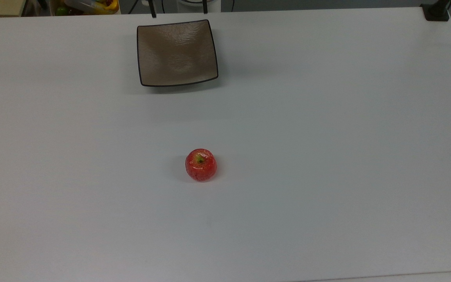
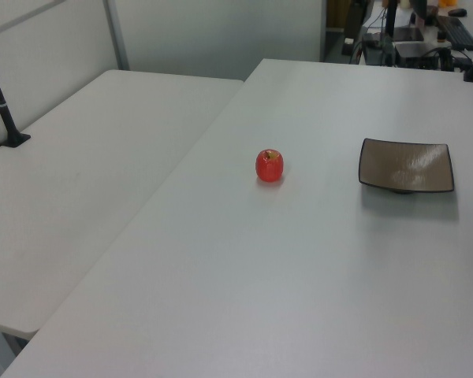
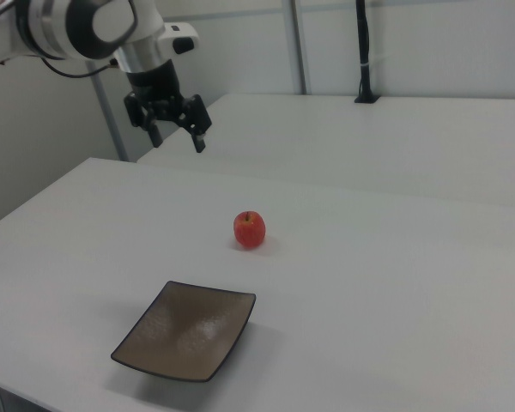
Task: Apples placed on a ceramic plate
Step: 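Move the open gripper from its raised pose toward the red apple, then lower the open gripper down over the red apple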
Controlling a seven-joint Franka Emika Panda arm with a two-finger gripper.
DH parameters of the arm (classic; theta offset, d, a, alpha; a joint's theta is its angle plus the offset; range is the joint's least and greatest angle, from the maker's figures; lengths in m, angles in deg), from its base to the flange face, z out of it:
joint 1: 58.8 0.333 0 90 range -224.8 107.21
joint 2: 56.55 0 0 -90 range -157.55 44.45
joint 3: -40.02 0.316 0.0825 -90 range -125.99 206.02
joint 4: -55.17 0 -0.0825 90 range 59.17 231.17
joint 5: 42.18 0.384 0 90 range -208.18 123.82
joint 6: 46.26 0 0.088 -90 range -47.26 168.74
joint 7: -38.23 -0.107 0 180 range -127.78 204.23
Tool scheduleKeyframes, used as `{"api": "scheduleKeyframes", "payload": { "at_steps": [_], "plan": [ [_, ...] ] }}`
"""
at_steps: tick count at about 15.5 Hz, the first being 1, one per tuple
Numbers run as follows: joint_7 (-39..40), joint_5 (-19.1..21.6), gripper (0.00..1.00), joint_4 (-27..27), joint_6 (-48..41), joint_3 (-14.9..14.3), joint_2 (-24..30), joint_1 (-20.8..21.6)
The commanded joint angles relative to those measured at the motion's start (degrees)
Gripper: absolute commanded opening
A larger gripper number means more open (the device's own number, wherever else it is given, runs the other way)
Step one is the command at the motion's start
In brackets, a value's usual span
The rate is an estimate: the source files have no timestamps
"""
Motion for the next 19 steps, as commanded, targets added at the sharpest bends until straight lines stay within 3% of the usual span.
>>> {"api": "scheduleKeyframes", "payload": {
  "at_steps": [1,6,19],
  "plan": [
    [-0.70,0.80,1.00,-5.63,7.03,-0.51,-8.20,0.26],
    [-0.79,0.80,1.00,-6.08,18.72,-0.60,-15.41,0.26],
    [0.52,0.10,1.00,-2.83,34.29,-0.42,-27.11,0.79]
  ]
}}
